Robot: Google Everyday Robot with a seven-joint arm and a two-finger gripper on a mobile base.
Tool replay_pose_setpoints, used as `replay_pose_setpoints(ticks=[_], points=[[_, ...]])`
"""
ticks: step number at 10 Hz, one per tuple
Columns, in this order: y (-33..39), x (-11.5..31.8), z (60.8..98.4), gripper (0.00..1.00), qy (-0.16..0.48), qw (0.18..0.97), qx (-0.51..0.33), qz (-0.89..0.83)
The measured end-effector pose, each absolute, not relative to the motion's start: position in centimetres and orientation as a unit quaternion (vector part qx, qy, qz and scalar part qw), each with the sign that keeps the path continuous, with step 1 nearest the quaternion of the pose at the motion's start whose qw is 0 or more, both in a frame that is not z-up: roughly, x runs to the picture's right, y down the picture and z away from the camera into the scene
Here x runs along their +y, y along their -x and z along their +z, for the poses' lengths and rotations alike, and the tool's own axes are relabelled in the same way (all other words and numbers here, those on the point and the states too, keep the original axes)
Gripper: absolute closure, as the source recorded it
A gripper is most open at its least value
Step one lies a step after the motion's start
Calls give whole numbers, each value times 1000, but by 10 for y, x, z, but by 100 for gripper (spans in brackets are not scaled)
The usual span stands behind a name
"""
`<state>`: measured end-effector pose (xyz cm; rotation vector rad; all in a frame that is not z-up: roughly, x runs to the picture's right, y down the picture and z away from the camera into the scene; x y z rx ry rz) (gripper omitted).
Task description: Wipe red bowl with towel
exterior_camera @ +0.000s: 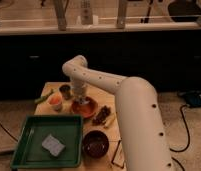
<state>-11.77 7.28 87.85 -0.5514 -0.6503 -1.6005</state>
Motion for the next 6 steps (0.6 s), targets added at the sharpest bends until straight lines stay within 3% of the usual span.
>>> replay_pose_setpoints(ticks=[6], points=[[108,103,851,100,232,561,-321,-727]])
